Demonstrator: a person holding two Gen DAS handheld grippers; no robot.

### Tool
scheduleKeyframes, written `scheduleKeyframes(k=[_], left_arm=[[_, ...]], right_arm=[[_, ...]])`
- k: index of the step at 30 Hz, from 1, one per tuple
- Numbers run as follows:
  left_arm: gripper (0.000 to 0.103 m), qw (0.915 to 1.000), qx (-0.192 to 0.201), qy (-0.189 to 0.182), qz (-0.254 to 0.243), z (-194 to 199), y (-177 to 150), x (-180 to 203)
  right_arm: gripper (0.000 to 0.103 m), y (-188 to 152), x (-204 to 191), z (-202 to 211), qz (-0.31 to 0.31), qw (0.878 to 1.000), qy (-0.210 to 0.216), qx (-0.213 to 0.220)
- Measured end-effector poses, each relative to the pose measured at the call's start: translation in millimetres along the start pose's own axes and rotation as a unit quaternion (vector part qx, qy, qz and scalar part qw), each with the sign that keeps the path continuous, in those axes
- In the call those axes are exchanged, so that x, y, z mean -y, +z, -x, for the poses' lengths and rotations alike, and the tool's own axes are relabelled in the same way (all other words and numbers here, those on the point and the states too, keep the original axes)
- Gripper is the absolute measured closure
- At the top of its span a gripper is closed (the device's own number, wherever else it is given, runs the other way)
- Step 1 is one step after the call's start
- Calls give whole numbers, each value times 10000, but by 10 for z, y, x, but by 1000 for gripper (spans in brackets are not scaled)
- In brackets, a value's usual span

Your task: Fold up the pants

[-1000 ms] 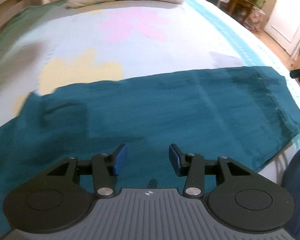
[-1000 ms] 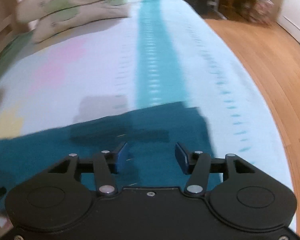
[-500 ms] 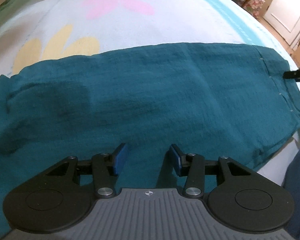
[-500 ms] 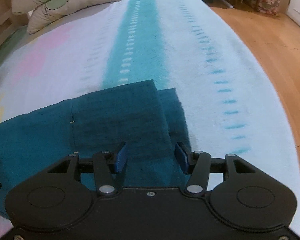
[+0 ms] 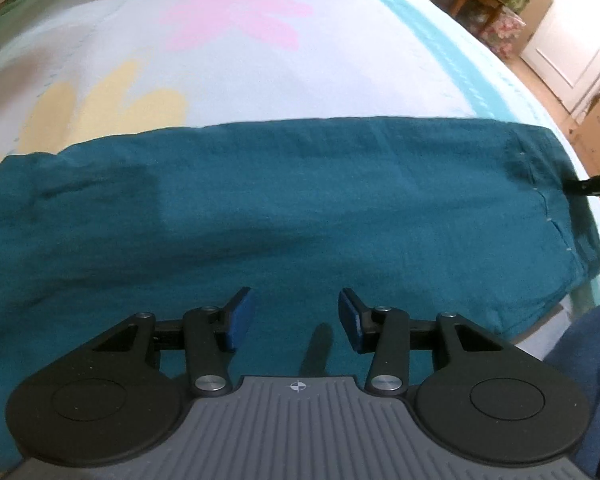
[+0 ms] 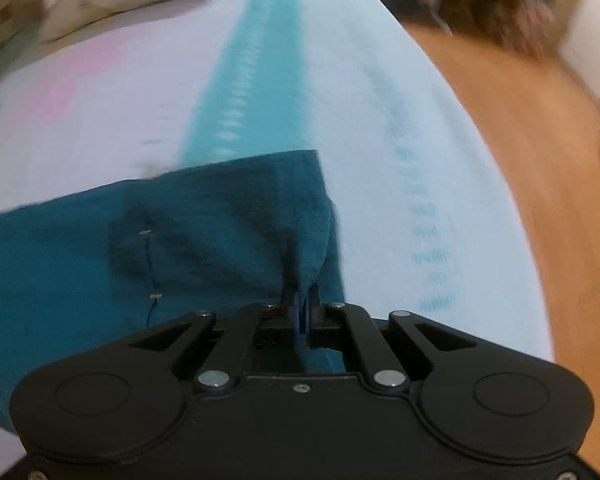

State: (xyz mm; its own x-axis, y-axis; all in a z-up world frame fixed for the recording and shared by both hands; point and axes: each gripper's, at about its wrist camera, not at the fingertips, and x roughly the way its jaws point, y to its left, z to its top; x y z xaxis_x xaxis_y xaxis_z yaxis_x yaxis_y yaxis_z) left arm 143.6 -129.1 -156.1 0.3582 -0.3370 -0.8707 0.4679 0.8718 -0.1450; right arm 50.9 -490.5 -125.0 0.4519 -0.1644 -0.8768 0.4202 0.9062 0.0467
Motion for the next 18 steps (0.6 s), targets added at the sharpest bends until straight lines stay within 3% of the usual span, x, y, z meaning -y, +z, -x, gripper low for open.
scheduleKeyframes(k=[2, 4, 5, 7, 9, 13, 18], left_arm=[[58, 9999, -134, 43, -37, -70, -14, 10], [58, 9998, -121, 118, -98, -99, -45, 16], [58, 9998, -111, 135, -135, -99, -51, 26], [58, 9995, -118, 176, -217, -98, -55, 38], [56, 9992, -136, 215, -306, -108, -49, 51], [38, 9994, -180, 104, -283, -160, -31, 103], [34, 9995, -181, 183, -165, -200, -32, 154]], right_arm=[[91, -15, -8, 4, 23, 9998, 201, 79], [79, -29, 43, 110, -103, 9982, 468, 362], [58, -35, 100, 152, -230, 9974, 541, 425], [36, -66, 240, 233, -539, 9947, 704, 530], [37, -119, 360, 275, -631, 9930, 830, 545], [37, -252, 557, 243, -749, 9924, 950, 230], [36, -415, 745, 139, -1138, 9815, 1539, -78]])
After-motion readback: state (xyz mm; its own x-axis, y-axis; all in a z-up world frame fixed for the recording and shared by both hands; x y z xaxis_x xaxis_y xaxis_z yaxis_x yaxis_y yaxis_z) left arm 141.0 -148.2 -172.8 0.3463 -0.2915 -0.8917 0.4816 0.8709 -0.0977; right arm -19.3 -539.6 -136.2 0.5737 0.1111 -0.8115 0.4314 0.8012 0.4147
